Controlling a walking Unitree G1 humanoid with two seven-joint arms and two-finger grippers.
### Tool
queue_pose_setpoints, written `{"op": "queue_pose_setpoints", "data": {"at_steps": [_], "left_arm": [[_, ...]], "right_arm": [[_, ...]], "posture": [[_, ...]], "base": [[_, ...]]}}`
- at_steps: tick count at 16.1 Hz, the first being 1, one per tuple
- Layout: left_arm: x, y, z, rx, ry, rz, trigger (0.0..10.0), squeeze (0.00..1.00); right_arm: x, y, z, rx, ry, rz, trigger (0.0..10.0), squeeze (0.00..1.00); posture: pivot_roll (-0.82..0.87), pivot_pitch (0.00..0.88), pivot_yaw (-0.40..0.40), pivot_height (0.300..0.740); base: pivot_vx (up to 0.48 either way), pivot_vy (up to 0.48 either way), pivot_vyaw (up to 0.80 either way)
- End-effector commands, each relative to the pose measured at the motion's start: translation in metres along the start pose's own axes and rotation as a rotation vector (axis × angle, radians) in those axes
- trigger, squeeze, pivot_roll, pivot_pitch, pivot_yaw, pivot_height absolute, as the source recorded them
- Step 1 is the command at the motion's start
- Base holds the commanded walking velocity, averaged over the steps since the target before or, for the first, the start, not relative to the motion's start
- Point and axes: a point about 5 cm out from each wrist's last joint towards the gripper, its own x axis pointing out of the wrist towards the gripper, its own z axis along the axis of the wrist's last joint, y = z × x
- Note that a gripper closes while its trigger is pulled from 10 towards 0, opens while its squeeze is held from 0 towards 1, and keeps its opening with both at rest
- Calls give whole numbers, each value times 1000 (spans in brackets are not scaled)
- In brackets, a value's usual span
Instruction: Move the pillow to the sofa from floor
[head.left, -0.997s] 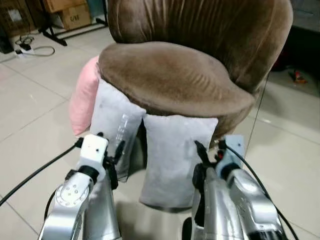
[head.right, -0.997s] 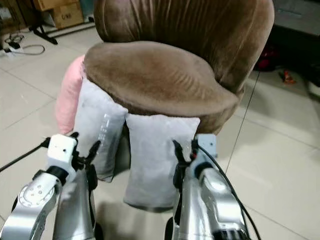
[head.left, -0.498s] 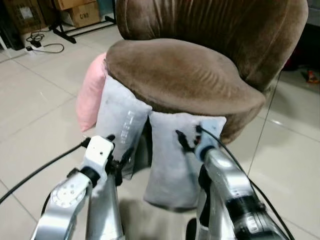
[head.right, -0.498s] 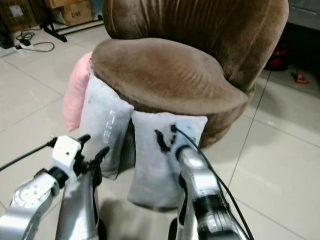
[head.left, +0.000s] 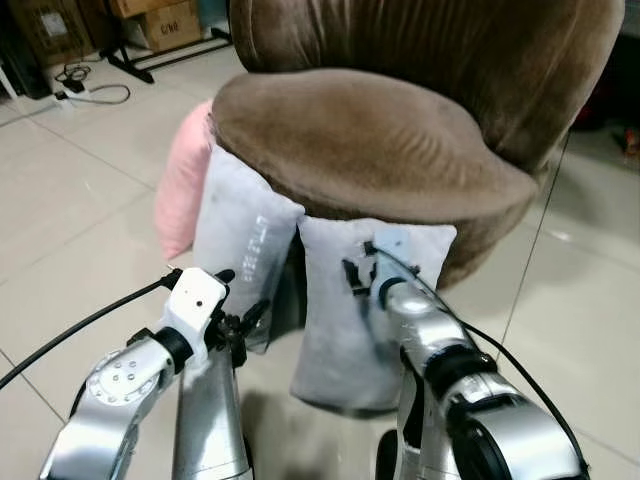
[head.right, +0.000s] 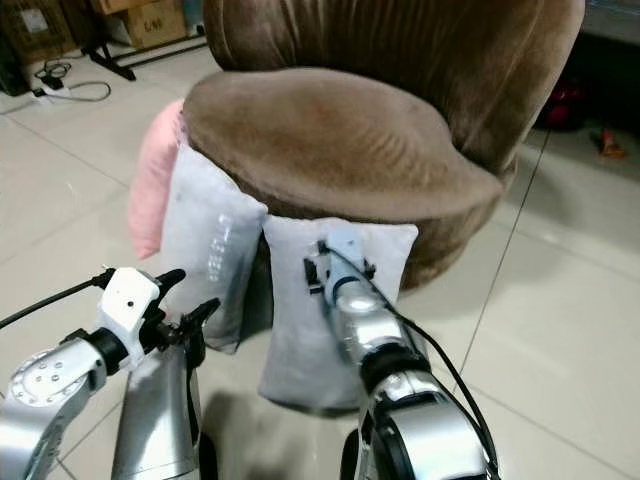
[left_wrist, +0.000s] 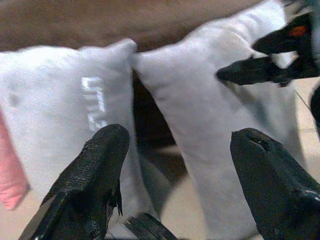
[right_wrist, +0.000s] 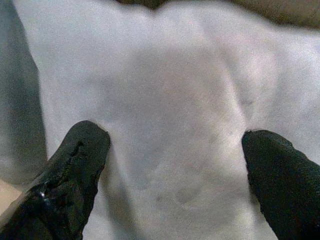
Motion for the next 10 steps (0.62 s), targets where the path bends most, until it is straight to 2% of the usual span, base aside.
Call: {"op": "queue_pose_setpoints", "data": {"at_steps": [1, 2, 4, 5, 6, 10], "left_arm": [[-2, -5, 4, 0, -2, -41, 10000, 0], [-6, -6, 5, 2, 6, -55, 10000, 0], [-10, -6, 4, 3, 19, -60, 10000, 0], [-15, -7, 4, 2, 29, -67, 10000, 0], [-19, -9, 4, 3, 40, -85, 10000, 0], [-23, -16, 3, -3, 55, -131, 10000, 0]], "right_arm": [[1, 2, -4, 33, 33, -21, 10000, 0], [2, 9, -1, 40, 20, -16, 10000, 0], [2, 14, 3, 28, 3, -23, 9725, 0], [2, 16, 5, 26, -3, -32, 1765, 0], [2, 18, 6, 31, -6, -35, 0, 0], [3, 20, 12, 45, -29, -29, 0, 0]], "posture": [[100, 155, 9, 341], [115, 192, 10, 341], [124, 203, 7, 341], [132, 212, 9, 341], [134, 217, 8, 341], [122, 213, 0, 341]], "base": [[0, 0, 0], [0, 0, 0], [0, 0, 0], [0, 0, 0], [0, 0, 0], [0, 0, 0]]}}
